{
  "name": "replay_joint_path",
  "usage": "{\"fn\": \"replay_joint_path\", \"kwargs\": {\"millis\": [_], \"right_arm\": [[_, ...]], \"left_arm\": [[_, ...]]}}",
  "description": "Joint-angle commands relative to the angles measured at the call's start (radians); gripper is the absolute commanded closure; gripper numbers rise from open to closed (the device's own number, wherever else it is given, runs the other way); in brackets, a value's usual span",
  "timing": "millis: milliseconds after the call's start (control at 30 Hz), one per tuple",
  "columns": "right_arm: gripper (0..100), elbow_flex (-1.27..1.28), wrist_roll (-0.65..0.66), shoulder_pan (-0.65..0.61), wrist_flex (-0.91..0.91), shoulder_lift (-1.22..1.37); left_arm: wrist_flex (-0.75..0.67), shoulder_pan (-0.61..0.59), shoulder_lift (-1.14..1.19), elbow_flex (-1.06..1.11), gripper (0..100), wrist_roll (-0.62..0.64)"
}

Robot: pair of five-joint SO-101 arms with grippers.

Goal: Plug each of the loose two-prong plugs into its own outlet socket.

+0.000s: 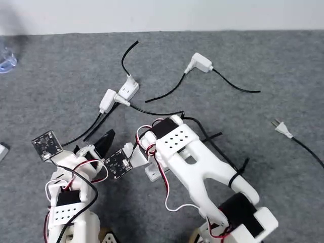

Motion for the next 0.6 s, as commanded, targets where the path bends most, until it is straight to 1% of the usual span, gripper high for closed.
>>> {"fn": "replay_joint_path", "kwargs": {"millis": [0,233,567], "right_arm": [[99.1,0.008,0.005,-0.025,-0.015,-0.004],[99.1,0.003,-0.025,-0.071,-0.016,-0.004],[99.1,0.038,-0.029,-0.076,-0.030,-0.001]], "left_arm": [[0.006,-0.002,-0.009,-0.021,56,-0.011],[0.006,-0.002,-0.009,-0.021,56,-0.011],[0.006,-0.002,-0.009,-0.021,56,-0.011]]}}
